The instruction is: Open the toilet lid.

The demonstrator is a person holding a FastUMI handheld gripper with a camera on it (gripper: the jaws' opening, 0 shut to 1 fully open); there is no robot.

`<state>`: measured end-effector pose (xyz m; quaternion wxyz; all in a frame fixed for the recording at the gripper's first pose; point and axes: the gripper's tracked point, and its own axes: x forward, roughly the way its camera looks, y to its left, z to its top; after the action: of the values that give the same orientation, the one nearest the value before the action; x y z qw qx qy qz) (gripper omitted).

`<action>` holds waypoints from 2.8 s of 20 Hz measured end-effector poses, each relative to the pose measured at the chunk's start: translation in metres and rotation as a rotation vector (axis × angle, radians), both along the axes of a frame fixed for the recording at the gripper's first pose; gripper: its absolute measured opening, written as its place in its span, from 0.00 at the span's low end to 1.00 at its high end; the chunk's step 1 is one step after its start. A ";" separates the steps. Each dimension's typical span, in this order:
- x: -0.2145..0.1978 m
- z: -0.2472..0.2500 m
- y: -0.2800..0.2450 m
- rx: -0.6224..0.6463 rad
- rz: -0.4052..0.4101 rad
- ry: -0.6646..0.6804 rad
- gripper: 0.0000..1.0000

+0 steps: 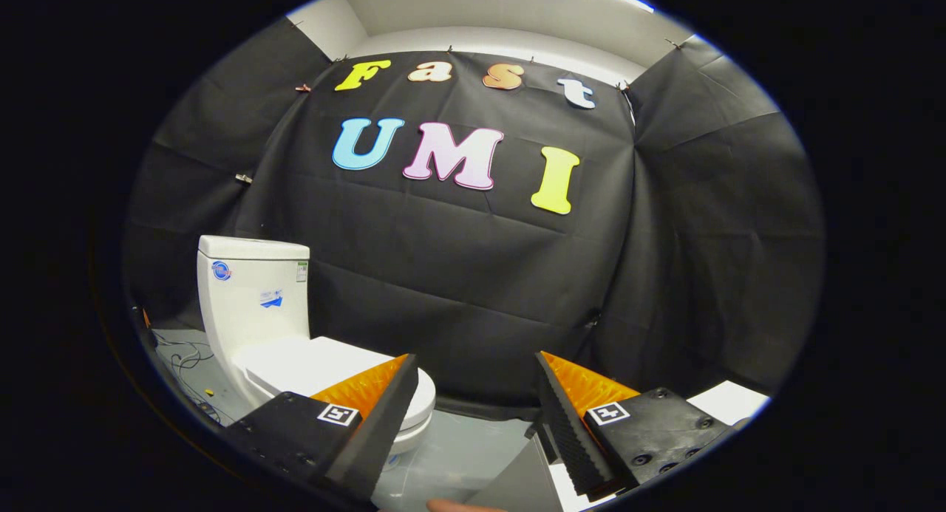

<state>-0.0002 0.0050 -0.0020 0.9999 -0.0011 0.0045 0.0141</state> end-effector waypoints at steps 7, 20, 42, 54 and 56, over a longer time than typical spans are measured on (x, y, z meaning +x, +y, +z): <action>-0.001 0.000 0.001 -0.001 0.007 0.001 0.96; -0.003 -0.009 0.015 0.054 0.073 0.052 0.96; 0.046 -0.075 0.042 0.284 0.180 0.355 0.97; 0.075 -0.172 0.090 0.425 0.222 0.733 0.97; 0.072 -0.192 0.100 0.426 0.231 0.794 0.97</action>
<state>0.0715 0.1048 -0.1942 0.8906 0.2091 0.3840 0.1253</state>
